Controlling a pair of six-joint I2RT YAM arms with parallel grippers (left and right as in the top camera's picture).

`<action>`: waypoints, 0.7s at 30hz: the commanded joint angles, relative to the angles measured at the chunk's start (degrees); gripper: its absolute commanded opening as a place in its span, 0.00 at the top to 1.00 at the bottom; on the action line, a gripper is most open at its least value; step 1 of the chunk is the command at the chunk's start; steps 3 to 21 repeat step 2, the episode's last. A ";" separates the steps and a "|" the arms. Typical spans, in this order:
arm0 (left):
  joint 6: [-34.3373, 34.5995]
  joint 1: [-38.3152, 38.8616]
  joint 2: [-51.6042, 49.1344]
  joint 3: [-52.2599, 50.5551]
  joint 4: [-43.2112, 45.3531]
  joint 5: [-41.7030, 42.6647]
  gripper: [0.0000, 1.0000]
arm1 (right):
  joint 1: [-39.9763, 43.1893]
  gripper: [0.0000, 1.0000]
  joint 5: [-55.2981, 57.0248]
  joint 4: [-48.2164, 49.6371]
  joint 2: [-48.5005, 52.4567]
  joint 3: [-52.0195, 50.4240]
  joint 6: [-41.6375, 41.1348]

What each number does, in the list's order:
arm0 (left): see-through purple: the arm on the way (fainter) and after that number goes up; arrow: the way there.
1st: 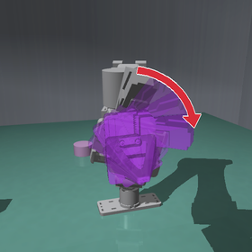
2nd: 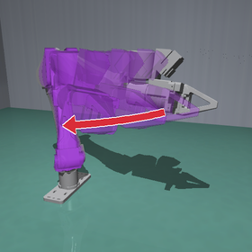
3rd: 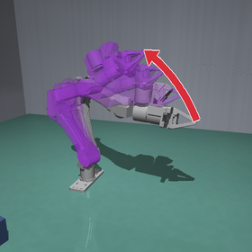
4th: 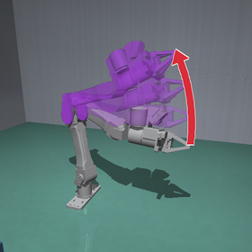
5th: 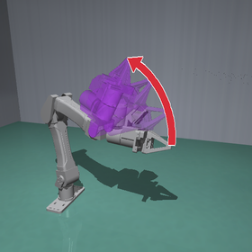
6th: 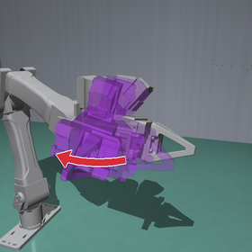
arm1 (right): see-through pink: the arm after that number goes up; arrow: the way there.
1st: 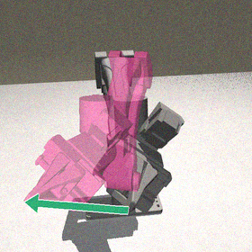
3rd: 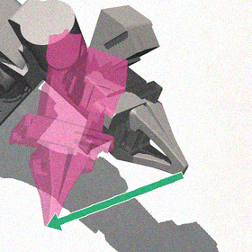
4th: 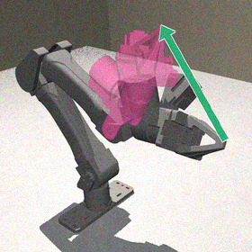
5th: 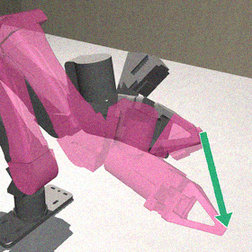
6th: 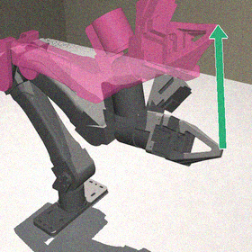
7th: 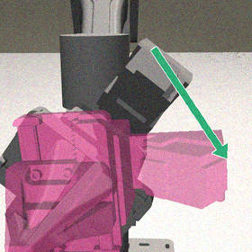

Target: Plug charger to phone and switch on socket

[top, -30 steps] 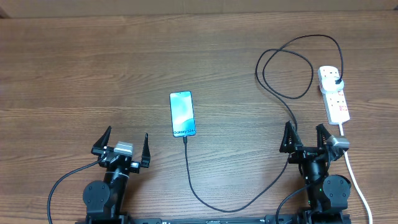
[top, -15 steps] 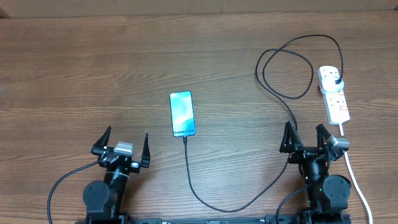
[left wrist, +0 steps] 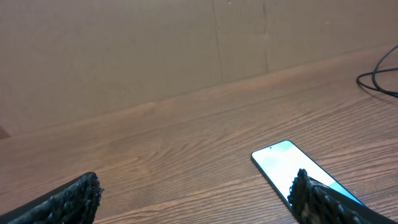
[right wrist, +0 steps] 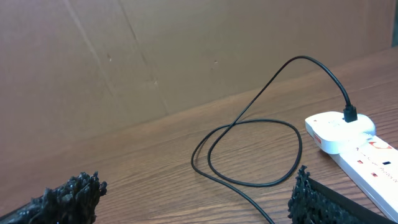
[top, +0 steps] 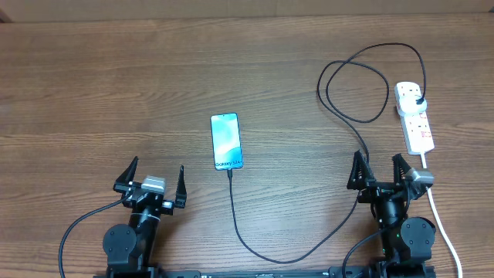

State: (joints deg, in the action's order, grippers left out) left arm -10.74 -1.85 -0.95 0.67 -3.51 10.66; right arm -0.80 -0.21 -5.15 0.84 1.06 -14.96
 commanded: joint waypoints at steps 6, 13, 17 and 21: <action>-0.85 0.48 0.74 -0.39 0.00 -0.66 0.00 | 0.13 0.00 -0.31 0.35 -0.68 -0.61 -0.15; -0.85 0.48 0.74 -0.39 0.00 -0.66 0.00 | 0.13 0.00 -0.31 0.35 -0.68 -0.61 -0.15; -0.85 0.48 0.74 -0.39 0.00 -0.66 0.00 | 0.13 0.00 -0.31 0.35 -0.68 -0.61 -0.15; -0.85 0.48 0.74 -0.39 0.00 -0.66 0.00 | 0.13 0.00 -0.31 0.35 -0.68 -0.61 -0.15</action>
